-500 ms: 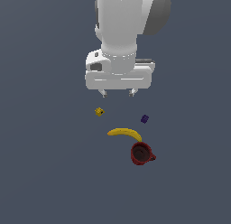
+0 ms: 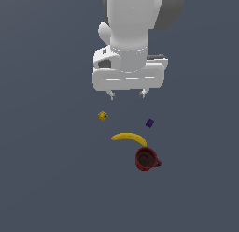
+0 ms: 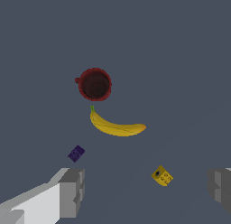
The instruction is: Pick up a designated object from a clutter of objects.
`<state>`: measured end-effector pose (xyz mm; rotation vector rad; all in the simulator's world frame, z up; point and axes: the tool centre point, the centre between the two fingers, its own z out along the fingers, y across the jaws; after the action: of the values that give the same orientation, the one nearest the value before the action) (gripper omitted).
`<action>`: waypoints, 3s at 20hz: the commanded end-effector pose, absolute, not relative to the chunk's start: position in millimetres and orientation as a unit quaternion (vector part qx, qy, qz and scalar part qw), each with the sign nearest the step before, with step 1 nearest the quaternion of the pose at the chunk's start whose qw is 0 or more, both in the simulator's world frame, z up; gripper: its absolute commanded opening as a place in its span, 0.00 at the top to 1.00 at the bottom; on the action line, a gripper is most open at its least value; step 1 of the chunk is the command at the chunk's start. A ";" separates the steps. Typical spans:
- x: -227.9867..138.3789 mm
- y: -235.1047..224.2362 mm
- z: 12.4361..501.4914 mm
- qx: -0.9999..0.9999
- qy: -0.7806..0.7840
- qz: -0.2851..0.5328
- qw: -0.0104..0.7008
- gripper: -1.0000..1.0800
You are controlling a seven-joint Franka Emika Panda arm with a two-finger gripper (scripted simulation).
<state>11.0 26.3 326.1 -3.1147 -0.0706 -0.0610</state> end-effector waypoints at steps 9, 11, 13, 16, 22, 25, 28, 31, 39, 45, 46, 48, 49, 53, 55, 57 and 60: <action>12.2 33.8 319.6 -1.000 -0.012 -0.021 0.013 0.04; 12.2 36.7 313.9 -1.000 -0.005 -0.020 0.013 0.04; 12.1 40.4 307.0 -1.000 0.004 -0.020 0.012 0.04; 11.6 47.3 294.4 -1.000 0.021 -0.018 0.010 0.04; 8.0 66.1 260.5 -0.998 0.064 -0.016 0.006 0.04; 4.5 77.0 241.1 -0.996 0.089 -0.014 0.004 0.04; -0.1 87.8 222.0 -0.993 0.114 -0.013 0.003 0.04; -5.8 98.6 203.3 -0.990 0.138 -0.012 0.001 0.04; -25.8 126.5 155.0 -0.979 0.202 -0.009 -0.001 0.04; -45.3 146.4 120.8 -0.969 0.248 -0.006 -0.002 0.04; -48.7 149.4 115.6 -0.967 0.255 -0.006 -0.001 0.04; -55.3 154.9 106.1 -0.963 0.268 -0.005 -0.001 0.04; -58.4 157.4 101.8 -0.962 0.275 -0.004 -0.001 0.04; -69.2 165.5 87.8 -0.956 0.295 -0.002 -0.001 0.04; -73.5 168.5 82.6 -0.953 0.302 -0.002 -0.001 0.04; -77.0 170.9 78.4 -0.951 0.308 -0.001 0.000 0.04; -80.7 173.4 74.1 -0.949 0.315 0.000 0.000 0.04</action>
<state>-78.9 172.2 76.3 -2.9868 0.9766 -0.0013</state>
